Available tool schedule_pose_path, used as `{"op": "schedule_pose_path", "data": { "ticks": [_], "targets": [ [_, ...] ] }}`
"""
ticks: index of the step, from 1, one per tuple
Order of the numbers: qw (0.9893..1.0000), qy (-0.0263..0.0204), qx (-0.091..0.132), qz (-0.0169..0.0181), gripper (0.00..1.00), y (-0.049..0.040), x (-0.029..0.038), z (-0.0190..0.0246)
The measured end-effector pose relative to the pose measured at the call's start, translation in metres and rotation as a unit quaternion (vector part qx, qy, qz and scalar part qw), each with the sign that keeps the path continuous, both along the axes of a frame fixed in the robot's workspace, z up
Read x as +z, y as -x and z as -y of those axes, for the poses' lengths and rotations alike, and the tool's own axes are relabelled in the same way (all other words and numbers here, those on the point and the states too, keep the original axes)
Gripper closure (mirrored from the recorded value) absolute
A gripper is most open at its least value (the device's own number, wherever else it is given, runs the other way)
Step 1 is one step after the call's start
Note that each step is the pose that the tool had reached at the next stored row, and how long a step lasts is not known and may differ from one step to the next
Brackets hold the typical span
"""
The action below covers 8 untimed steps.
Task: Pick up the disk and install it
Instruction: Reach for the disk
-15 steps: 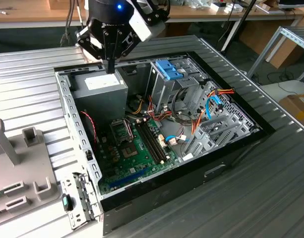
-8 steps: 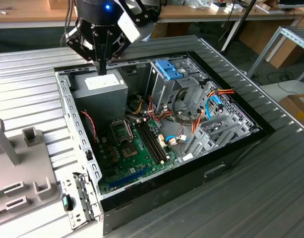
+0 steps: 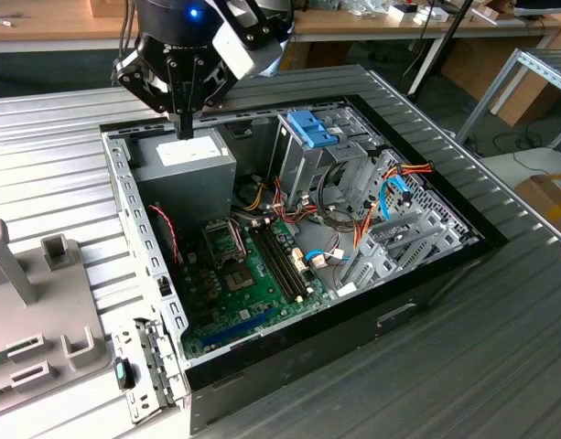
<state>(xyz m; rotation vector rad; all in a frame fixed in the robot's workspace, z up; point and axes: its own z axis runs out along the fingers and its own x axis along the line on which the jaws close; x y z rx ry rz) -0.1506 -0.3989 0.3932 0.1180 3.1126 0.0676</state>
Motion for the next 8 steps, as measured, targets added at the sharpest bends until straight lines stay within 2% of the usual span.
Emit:
{"op": "schedule_pose_path", "data": {
  "ticks": [8],
  "targets": [
    [1.0, 0.0, 0.0, 0.0, 0.89, 0.0047, 0.0, 0.0]
  ]
}}
